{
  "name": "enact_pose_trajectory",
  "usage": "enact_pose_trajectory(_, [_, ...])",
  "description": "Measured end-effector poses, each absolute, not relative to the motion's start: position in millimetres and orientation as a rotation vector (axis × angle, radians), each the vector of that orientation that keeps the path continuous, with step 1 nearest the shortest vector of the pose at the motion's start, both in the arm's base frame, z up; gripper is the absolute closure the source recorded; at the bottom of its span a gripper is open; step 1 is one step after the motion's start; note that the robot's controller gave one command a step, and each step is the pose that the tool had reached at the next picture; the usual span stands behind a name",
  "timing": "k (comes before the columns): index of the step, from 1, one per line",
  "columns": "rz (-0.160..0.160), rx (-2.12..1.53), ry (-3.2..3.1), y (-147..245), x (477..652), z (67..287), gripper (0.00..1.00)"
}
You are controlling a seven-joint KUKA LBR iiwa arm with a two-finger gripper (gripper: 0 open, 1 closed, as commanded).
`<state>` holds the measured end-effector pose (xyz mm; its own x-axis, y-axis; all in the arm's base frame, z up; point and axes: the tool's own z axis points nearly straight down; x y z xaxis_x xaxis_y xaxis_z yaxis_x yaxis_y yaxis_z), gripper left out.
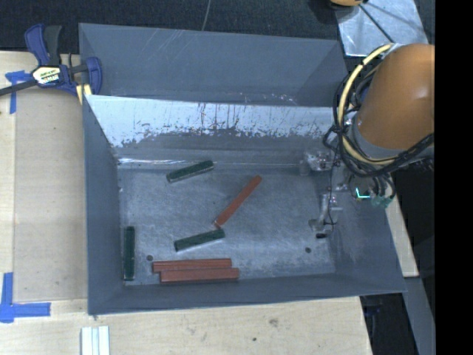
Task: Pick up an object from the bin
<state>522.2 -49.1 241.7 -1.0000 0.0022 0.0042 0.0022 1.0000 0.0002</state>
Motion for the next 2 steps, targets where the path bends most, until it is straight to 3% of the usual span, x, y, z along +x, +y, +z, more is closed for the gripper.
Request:
enact_pose_trajectory(1, [0.001,-0.001,-3.145,-49,523.8,245,0.00])
enact_pose_trajectory(2, [0.003,0.104,-3.146,-17,530.6,225,0.00])
